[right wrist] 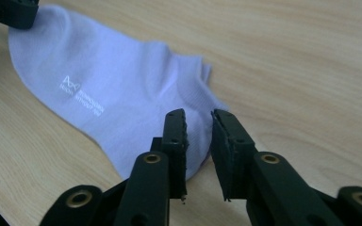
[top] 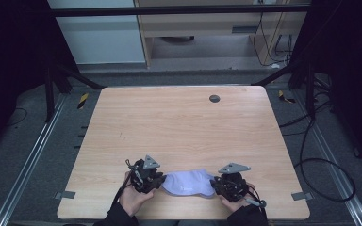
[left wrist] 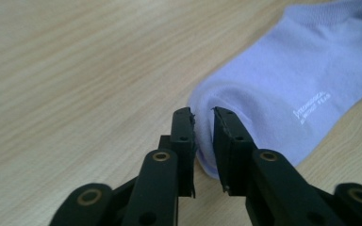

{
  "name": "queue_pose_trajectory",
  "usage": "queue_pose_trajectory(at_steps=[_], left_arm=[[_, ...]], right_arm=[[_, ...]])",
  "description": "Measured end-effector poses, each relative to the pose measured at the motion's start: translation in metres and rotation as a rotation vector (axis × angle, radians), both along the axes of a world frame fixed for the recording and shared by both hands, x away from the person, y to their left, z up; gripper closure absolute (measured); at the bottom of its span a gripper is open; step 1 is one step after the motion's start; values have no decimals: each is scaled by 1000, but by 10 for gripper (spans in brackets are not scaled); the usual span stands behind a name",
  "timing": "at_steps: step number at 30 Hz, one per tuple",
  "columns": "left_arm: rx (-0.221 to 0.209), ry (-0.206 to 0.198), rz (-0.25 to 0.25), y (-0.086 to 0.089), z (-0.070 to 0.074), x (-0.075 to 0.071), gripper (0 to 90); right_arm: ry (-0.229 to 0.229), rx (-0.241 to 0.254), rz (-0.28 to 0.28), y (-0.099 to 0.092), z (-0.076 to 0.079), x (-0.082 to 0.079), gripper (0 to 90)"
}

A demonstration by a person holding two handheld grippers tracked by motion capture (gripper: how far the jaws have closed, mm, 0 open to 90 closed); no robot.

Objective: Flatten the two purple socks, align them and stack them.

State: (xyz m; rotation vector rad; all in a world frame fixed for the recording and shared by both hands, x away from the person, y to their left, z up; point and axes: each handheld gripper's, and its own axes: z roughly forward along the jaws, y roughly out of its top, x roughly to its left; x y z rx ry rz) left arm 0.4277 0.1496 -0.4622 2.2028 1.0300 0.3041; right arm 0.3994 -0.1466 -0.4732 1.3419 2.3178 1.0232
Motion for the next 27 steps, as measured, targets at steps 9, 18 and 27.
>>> queue_pose_trajectory(at_steps=[9, 18, 27], left_arm=[[-37, -73, -29, -19, 5, -3, 742], [30, -34, -69, -32, -22, 1, 802], [14, -47, -53, -28, -20, 2, 754]], right_arm=[[-78, 72, 52, 3, 3, 2, 808], [-3, 32, 97, 10, -17, 7, 888], [5, 28, 106, 4, -20, 8, 856]])
